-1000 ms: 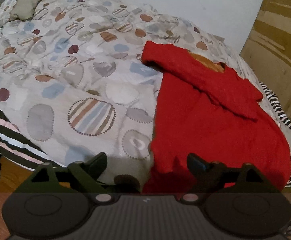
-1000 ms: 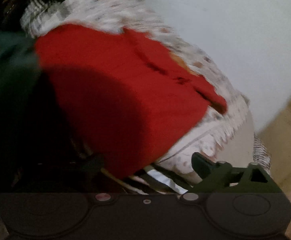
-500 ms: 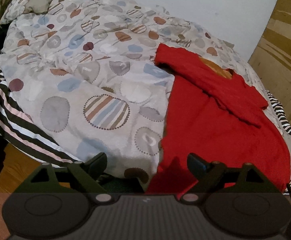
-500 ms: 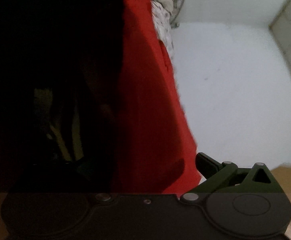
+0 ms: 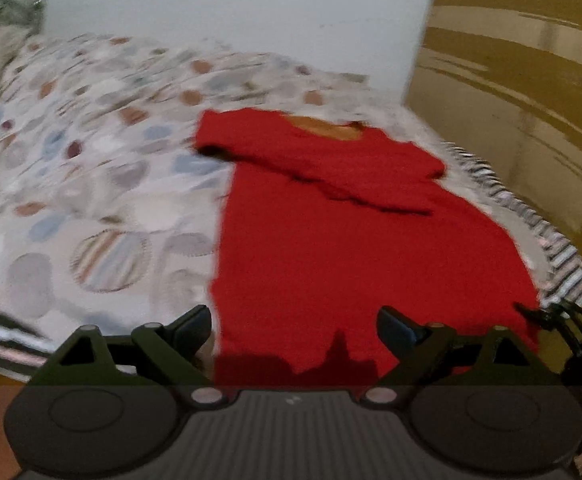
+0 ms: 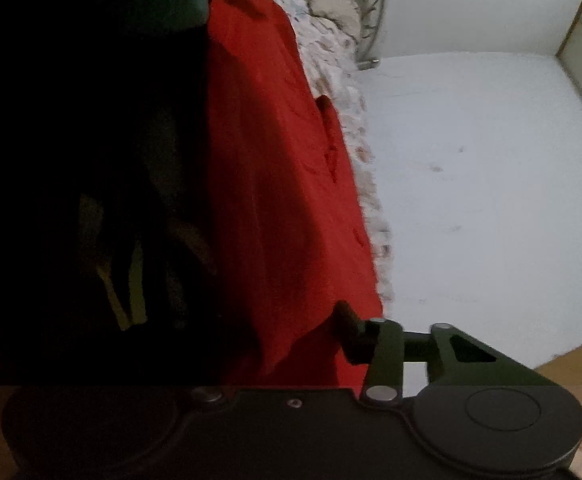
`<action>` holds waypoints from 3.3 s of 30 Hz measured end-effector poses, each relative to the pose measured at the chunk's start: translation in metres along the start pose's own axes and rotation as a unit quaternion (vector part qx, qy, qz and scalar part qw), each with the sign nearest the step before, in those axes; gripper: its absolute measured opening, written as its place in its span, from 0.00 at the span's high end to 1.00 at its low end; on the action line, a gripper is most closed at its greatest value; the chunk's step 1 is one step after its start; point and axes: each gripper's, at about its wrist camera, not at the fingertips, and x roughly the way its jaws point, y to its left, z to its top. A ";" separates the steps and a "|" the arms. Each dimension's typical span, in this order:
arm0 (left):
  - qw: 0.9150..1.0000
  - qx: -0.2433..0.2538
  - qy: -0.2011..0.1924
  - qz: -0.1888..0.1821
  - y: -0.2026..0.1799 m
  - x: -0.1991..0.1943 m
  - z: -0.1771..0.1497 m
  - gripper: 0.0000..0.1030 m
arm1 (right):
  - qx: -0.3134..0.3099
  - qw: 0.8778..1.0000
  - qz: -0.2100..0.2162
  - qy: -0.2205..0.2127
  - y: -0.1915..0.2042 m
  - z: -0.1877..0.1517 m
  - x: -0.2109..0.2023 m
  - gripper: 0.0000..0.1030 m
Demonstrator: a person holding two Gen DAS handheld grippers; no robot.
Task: Fold small clothes
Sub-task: 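Grasp the red sweater with both grippers and lift it off the bed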
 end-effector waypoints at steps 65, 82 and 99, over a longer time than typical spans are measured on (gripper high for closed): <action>0.909 0.359 -0.077 0.199 -0.063 0.026 -0.077 0.92 | 0.477 0.848 0.225 0.040 -0.244 0.041 -0.015 0.93; 0.911 0.275 -0.248 0.181 -0.096 -0.074 -0.044 0.95 | 0.341 0.940 0.003 0.014 -0.164 0.031 -0.084 0.95; 0.971 0.146 -0.179 0.058 -0.081 -0.141 0.028 0.94 | 0.429 0.900 0.075 -0.013 -0.250 0.026 -0.134 0.95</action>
